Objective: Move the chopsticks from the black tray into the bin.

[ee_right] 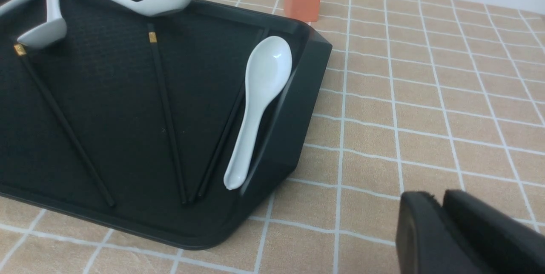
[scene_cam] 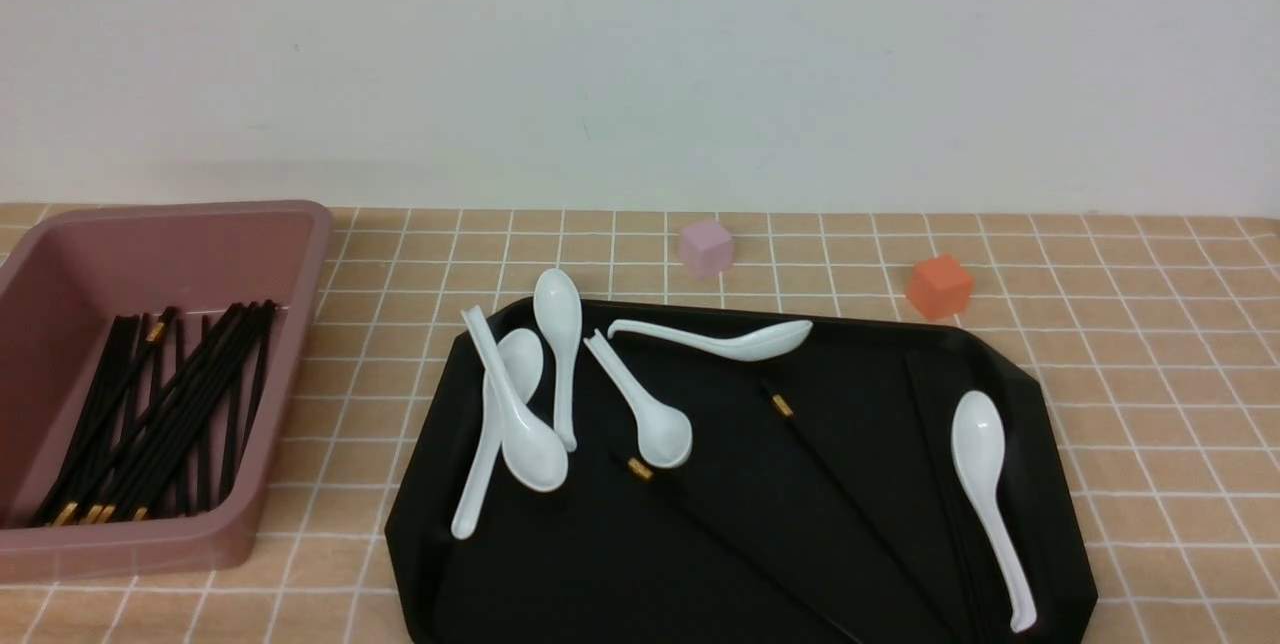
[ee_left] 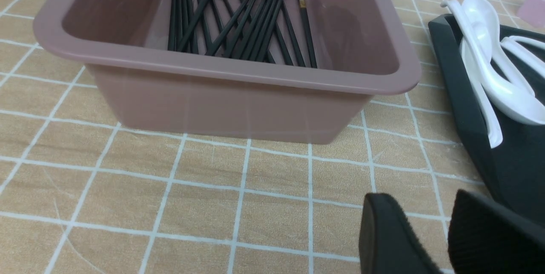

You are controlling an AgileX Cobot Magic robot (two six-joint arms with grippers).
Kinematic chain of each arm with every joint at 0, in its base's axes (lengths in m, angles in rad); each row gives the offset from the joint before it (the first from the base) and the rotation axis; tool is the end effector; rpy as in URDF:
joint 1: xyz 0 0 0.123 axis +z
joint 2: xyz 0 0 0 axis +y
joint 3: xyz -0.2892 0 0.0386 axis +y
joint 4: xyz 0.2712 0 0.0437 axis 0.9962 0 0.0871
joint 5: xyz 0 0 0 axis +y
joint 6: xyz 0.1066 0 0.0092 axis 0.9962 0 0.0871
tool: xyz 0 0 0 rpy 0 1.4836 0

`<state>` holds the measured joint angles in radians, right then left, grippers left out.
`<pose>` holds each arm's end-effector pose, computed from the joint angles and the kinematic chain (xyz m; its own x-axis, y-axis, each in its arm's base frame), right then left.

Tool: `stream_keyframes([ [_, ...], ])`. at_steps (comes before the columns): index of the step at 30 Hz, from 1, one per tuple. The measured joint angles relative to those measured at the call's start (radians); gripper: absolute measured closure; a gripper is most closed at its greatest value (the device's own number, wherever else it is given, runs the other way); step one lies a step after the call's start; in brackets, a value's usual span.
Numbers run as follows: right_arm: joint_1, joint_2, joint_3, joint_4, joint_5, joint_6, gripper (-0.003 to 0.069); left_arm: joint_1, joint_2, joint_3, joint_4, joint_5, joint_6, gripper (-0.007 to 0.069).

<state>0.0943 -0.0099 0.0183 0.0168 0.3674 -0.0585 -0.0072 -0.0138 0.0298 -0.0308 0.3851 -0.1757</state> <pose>0.0841 0.0086 0.1696 -0.2788 -0.0694 -0.9579 -0.1120 0.9929 -0.0393 0.0839 -0.0018 0.1638 -0.3059 -0.2006 -0.9307 -0.0448 0.9795 -0.1964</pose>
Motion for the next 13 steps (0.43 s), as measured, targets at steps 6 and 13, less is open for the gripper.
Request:
stream_keyframes([
  [6, 0.0, 0.0, 0.0, 0.0, 0.0, 0.0, 0.0559, 0.0, 0.0, 0.0, 0.0, 0.0, 0.0, 0.0386],
  [13, 0.0, 0.0, 0.0, 0.0, 0.0, 0.0, 0.0549, 0.0, 0.0, 0.0, 0.0, 0.0, 0.0, 0.0386],
])
